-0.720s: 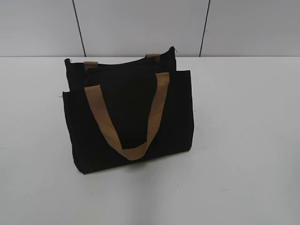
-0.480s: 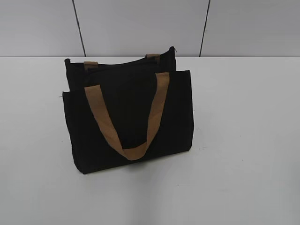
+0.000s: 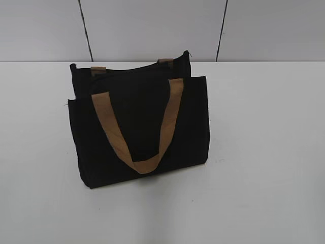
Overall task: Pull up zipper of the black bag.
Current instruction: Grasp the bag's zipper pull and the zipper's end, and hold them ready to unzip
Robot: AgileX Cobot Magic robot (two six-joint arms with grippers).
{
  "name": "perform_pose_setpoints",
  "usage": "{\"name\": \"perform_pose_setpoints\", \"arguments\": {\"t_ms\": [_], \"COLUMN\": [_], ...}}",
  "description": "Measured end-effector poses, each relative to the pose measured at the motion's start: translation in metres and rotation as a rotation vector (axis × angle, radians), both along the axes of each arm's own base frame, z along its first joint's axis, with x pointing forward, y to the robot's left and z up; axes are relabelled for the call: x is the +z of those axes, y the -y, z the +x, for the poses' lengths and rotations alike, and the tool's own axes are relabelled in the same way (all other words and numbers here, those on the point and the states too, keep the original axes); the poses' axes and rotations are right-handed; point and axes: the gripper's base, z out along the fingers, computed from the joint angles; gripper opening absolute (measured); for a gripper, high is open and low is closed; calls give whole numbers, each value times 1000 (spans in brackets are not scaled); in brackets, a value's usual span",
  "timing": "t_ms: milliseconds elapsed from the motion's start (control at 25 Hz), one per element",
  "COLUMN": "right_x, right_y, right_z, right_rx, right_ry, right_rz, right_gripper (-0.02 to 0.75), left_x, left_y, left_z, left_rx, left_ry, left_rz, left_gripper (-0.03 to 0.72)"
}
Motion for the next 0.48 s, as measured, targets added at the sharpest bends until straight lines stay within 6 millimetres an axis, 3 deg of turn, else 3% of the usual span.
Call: {"name": "perform_pose_setpoints", "arguments": {"t_ms": [280, 480], "right_x": [0, 0], "right_y": [0, 0], "right_z": [0, 0], "right_rx": [0, 0], "right_ry": [0, 0], "right_rz": [0, 0], "right_gripper": [361, 361], "left_x": [32, 41], "left_y": [4, 12], "left_z": [39, 74], "left_rx": [-32, -100], "left_ry": [28, 75], "left_rz": [27, 26], "left_gripper": [237, 247]}}
